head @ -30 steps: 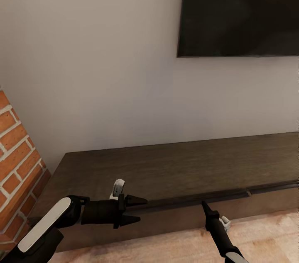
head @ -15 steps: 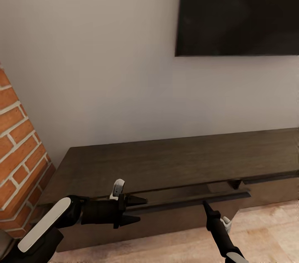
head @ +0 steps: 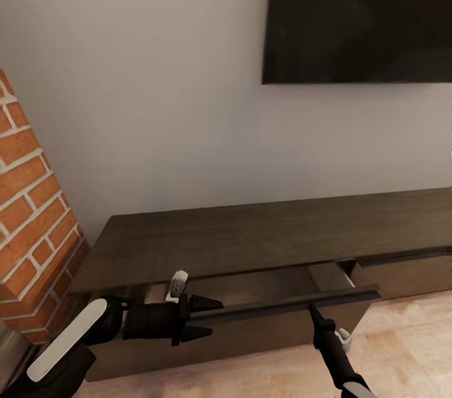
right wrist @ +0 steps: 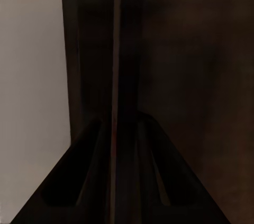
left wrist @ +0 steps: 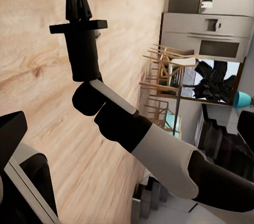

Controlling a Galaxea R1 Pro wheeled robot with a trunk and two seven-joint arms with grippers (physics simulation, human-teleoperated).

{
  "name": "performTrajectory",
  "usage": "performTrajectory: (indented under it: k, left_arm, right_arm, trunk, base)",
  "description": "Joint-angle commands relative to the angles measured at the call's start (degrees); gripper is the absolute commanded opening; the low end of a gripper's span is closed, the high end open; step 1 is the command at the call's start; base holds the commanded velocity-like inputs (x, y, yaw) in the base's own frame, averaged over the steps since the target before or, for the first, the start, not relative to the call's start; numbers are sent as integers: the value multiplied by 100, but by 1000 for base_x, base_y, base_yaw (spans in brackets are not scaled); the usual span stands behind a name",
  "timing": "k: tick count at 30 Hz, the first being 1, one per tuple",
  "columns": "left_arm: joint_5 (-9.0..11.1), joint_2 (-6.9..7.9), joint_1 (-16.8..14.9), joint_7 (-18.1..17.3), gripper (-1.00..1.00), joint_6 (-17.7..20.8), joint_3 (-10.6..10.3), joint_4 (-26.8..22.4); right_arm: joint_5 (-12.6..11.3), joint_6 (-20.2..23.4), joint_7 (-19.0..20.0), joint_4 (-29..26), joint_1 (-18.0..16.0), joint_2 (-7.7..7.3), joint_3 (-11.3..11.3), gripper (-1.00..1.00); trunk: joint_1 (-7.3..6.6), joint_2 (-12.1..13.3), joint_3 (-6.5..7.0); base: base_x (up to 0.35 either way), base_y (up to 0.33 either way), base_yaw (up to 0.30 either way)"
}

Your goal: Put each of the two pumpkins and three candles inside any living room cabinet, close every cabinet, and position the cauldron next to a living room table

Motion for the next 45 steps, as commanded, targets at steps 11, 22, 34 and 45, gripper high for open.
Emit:
performTrajectory:
  k: [11, 22, 34, 45]
  left_arm:
    - [61, 3, -6, 52, 100, -3, -15, -1]
    - [61, 3, -6, 52, 100, -1, -8, 1]
    - [61, 9, -6, 52, 100, -4, -7, 3]
    - [61, 7, -6, 52, 100, -2, -7, 0]
  right_arm:
    - [8, 37, 67, -65, -1, 1, 270, -100]
    - [5, 37, 70, -66, -1, 1, 270, -100]
    - [4, 37, 71, -66, -1, 1, 270, -100]
    - [5, 37, 71, -66, -1, 1, 270, -100]
  trunk:
    - [-4, -3, -5]
    - [-4, -3, -5]
    - [-4, -3, -5]
    - [-4, -3, -5]
  base:
    - [-146, 0, 0]
    - [-140, 0, 0]
    - [-87, 0, 0]
    - [-70, 0, 0]
